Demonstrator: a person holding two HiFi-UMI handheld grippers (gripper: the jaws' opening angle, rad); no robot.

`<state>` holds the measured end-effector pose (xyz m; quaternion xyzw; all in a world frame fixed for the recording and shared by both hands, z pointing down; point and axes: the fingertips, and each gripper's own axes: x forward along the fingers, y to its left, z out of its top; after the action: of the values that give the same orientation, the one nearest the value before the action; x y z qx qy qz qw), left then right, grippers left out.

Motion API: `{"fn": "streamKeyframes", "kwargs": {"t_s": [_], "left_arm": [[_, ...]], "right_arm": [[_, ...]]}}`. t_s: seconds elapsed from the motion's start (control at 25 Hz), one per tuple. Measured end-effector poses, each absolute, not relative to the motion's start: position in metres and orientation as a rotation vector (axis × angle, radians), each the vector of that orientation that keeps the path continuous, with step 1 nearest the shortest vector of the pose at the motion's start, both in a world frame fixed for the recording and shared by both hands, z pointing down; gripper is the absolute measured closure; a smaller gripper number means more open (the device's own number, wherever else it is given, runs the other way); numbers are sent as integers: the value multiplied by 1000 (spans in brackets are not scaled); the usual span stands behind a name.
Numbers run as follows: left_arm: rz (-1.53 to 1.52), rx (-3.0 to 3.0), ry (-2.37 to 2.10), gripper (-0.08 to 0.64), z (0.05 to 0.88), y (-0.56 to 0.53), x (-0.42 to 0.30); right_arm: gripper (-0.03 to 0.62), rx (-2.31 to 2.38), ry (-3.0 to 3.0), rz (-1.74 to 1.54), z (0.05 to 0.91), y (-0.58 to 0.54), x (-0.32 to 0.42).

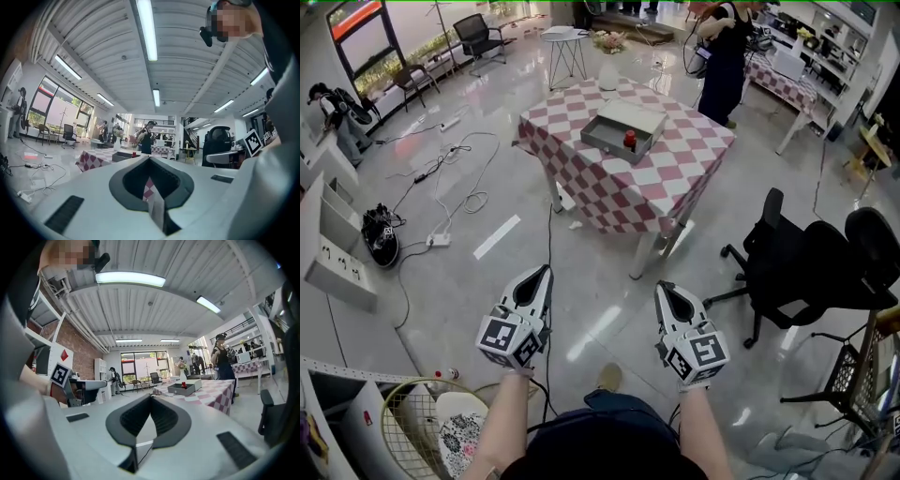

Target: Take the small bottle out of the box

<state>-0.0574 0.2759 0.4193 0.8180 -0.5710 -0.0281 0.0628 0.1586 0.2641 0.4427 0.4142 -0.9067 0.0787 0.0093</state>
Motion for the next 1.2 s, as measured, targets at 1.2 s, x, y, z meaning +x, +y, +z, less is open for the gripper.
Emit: {"fn": "streamKeyframes", "kwargs": {"t_s": [1.2], "left_arm": [[-127, 2464, -1718, 548, 438, 168, -73]], "right_arm": [[588, 1270, -2831, 286, 454, 153, 146]]}}
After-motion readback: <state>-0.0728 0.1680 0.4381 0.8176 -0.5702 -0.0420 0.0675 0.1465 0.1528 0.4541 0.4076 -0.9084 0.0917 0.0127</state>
